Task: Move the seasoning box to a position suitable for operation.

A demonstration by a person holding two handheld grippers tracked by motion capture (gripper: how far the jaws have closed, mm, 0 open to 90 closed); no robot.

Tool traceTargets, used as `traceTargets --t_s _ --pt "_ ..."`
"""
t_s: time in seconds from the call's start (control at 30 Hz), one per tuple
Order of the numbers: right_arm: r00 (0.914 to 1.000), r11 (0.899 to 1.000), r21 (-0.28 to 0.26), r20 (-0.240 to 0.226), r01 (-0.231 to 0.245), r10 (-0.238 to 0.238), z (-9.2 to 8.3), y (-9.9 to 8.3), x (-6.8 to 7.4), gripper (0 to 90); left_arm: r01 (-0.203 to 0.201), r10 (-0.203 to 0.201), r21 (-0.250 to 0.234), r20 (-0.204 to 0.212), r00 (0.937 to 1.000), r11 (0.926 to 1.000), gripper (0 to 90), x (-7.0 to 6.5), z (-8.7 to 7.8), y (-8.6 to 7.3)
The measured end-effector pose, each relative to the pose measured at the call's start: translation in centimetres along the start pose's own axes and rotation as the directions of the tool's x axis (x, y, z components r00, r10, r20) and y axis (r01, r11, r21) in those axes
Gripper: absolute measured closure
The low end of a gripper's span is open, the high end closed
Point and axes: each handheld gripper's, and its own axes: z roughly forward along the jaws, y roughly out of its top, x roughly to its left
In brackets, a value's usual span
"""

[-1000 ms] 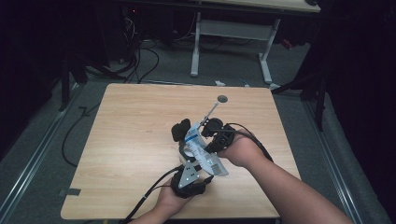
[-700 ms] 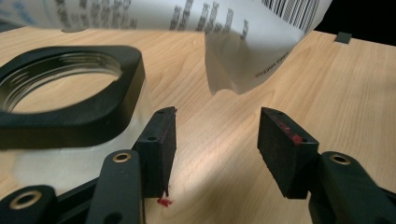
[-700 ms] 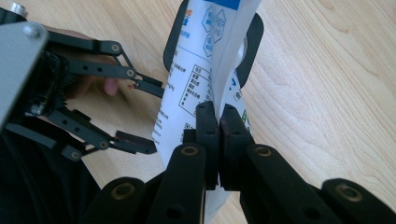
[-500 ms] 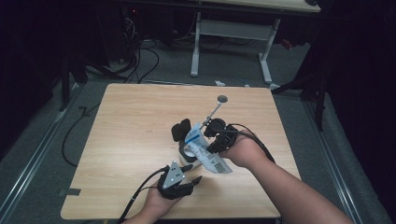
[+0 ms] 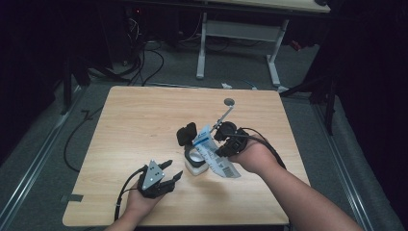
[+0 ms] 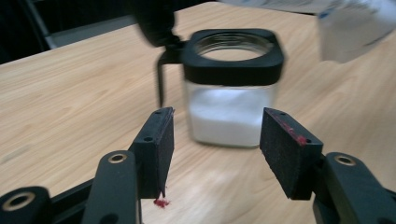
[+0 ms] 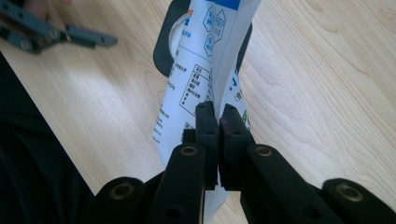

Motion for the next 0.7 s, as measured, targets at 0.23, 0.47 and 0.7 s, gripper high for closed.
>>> traceTargets --t_s 0.23,0.47,0.7 --pt "0.9996 1.000 -0.007 0.004 -0.028 0.028 0.0 -1.3 -0.8 88.2 0.029 -0.029 0.006 -0.053 0.9982 0.9996 44.8 2.1 -0.7 -0.5" --pt "0.9987 0.999 -0.002 0.006 -0.051 0.051 0.3 -2.8 -1.6 88.2 0.055 -0.054 0.013 -0.108 0.9928 0.9984 44.8 4.0 -1.5 -1.1" --pt "0.9966 0.996 0.022 0.018 -0.081 0.081 0.8 -4.1 -2.7 88.2 0.083 -0.081 0.008 -0.146 0.9859 0.9965 44.8 5.4 -2.4 -1.5"
